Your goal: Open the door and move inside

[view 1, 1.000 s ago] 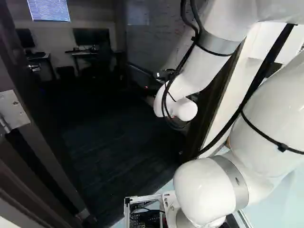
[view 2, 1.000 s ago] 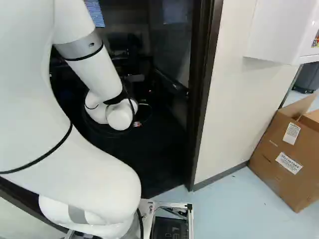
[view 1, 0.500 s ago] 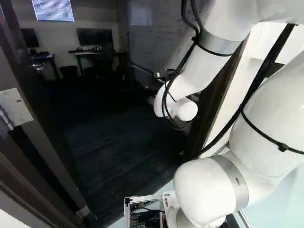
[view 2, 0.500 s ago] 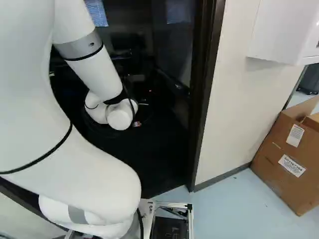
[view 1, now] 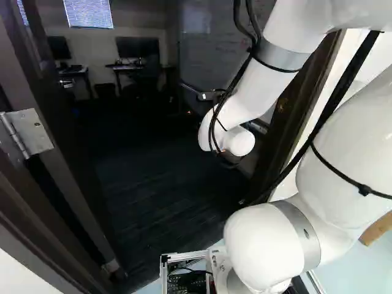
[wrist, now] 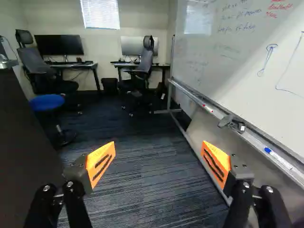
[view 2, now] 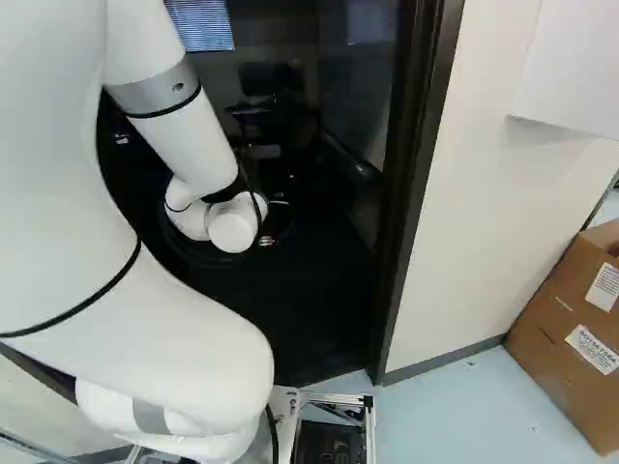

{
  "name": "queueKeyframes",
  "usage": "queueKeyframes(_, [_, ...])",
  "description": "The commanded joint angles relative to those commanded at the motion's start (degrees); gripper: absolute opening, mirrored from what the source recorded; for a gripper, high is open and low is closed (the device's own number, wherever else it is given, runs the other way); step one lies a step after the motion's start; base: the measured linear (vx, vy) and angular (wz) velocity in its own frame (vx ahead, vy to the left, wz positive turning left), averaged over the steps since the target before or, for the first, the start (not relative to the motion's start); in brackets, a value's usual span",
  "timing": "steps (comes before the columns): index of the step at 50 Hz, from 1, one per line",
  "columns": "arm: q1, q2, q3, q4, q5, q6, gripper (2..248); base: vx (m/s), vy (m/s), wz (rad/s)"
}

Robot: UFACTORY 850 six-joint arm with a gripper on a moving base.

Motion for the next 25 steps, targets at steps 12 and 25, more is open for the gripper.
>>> queueKeyframes(12, [0.0,0.0,0.0,0.0,0.0,0.0,247,0.127,-0.018,0.212])
queueKeyframes(25, [0.0,0.0,0.0,0.0,0.0,0.0,247,0.137,0.035,0.197])
